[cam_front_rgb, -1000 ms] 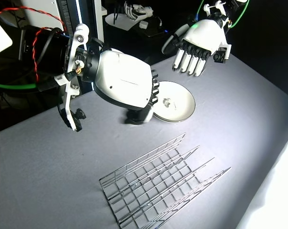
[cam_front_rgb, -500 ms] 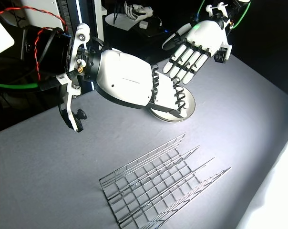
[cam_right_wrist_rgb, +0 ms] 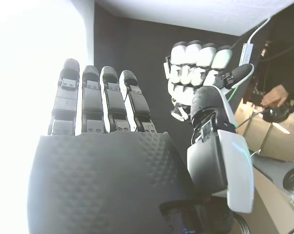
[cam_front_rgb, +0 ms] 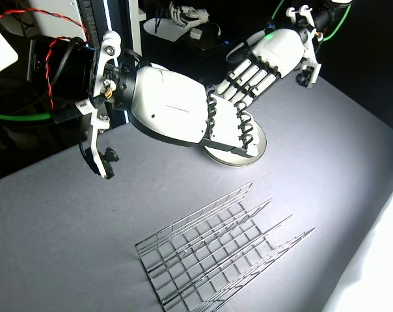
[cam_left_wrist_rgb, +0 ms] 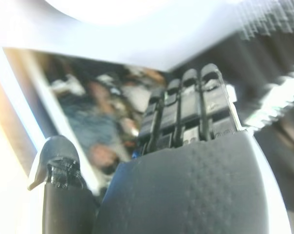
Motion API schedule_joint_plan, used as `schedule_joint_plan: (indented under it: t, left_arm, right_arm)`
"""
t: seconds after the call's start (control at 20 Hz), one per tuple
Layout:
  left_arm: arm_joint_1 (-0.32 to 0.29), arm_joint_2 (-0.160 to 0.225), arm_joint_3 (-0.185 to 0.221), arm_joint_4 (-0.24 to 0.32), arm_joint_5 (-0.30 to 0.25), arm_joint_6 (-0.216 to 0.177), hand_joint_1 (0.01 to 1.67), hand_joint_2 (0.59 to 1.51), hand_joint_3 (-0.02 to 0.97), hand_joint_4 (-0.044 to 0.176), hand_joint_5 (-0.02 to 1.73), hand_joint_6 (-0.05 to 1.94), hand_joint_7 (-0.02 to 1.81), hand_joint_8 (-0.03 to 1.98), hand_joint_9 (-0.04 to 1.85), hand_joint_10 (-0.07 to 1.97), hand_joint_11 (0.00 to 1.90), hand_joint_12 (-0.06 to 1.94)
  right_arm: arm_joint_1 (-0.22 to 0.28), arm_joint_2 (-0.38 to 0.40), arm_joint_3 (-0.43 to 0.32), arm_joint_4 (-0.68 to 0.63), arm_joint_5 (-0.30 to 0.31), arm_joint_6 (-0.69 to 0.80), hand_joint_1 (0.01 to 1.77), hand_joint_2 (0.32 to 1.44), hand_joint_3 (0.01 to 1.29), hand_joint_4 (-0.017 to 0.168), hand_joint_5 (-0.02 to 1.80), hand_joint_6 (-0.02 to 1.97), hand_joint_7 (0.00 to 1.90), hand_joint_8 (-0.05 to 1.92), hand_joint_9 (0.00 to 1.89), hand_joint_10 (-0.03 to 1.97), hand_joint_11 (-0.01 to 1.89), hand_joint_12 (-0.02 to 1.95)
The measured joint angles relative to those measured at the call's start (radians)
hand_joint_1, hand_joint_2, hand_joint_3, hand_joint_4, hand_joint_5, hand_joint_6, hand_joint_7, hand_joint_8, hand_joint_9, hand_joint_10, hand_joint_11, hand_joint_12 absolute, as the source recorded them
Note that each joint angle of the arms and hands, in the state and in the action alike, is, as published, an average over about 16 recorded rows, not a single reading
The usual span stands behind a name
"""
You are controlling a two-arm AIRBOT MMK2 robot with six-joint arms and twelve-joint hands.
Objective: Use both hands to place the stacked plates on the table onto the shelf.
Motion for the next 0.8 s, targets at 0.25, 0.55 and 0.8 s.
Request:
schedule_joint_plan:
  t: [0.25,0.55,0.8]
  left_arm:
    - [0.010,-0.025,0.051,0.103,-0.059,0.014,0.02,1.128,0.020,0.006,0.02,-0.01,0.02,-0.02,0.02,0.01,0.01,-0.02]
    - [0.038,-0.059,0.098,0.178,-0.071,0.036,0.02,1.117,0.021,0.007,0.02,-0.01,0.01,-0.01,0.02,0.01,0.01,-0.02]
    - [0.061,-0.090,0.129,0.223,-0.045,0.025,0.02,1.113,0.021,0.006,0.02,-0.01,0.02,-0.02,0.02,0.01,0.01,-0.02]
  right_arm:
    - [-0.004,0.000,0.004,-0.006,0.006,0.000,0.02,1.24,0.02,0.001,0.02,0.03,0.02,0.02,0.02,0.02,0.02,0.06]
    - [-0.009,-0.001,0.009,-0.013,0.012,0.000,0.02,1.22,0.01,0.000,0.01,0.03,0.01,0.02,0.02,0.02,0.02,0.01]
    - [-0.009,-0.002,0.014,-0.019,0.017,0.006,0.02,1.22,0.01,0.000,0.01,0.03,0.01,0.03,0.02,0.02,0.02,0.01]
